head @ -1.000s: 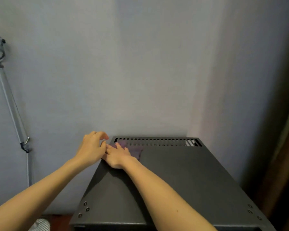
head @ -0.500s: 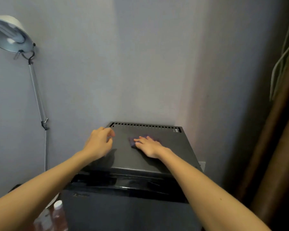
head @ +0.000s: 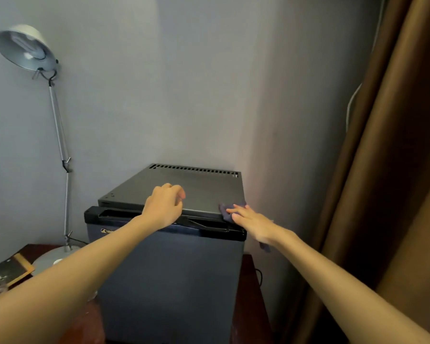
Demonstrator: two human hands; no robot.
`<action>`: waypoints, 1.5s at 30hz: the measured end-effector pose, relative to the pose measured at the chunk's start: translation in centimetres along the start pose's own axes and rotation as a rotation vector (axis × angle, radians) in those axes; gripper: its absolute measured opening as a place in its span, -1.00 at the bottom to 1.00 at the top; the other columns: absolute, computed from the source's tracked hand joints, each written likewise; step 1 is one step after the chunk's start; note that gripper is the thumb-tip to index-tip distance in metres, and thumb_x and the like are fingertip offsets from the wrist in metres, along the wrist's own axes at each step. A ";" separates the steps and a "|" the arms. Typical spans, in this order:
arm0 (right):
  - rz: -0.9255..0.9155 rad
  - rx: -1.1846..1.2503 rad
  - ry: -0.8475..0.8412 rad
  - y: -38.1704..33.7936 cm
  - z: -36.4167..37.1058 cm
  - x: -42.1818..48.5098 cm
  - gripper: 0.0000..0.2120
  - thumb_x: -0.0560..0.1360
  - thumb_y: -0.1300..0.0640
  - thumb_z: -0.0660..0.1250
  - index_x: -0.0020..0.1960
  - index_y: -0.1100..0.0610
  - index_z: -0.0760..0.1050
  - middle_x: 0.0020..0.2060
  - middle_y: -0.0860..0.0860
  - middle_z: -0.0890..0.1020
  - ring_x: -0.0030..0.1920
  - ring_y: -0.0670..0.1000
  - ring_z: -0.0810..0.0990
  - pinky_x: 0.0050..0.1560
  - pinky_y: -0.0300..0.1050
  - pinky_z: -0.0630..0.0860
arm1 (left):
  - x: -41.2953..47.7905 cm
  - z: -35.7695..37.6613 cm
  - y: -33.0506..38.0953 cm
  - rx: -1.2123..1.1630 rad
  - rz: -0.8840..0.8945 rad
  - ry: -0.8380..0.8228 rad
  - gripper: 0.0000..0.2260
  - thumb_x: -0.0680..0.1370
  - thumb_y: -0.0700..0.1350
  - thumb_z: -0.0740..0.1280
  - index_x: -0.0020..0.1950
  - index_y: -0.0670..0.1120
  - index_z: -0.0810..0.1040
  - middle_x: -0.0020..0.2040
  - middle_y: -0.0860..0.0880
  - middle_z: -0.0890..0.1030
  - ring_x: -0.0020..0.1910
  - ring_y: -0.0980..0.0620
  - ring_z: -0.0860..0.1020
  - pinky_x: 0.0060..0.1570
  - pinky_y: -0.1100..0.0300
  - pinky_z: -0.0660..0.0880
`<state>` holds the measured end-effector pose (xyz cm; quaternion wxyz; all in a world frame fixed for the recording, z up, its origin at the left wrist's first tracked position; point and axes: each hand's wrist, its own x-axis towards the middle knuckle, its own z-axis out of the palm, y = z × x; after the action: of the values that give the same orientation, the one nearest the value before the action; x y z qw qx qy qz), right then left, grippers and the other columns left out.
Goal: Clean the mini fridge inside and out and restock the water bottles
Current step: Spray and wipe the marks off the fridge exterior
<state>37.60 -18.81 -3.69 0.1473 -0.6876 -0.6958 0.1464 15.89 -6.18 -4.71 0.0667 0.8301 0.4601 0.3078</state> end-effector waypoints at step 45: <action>0.137 -0.144 0.052 -4.6 3.3 45.0 -0.57 0.67 0.01 -0.07 0.53 0.01 0.13 0.54 0.04 0.12 0.52 0.13 0.09 0.48 -0.01 0.06 | 26.2 1.7 -27.1 -0.067 0.031 0.035 -0.80 0.58 -0.20 0.18 0.12 -0.09 0.54 0.13 -0.07 0.53 0.18 -0.10 0.43 0.10 0.01 0.44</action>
<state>31.52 26.12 -4.64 0.1051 -0.7458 -0.6519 0.0880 7.41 30.61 -4.93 0.0819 0.8289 0.4376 0.3386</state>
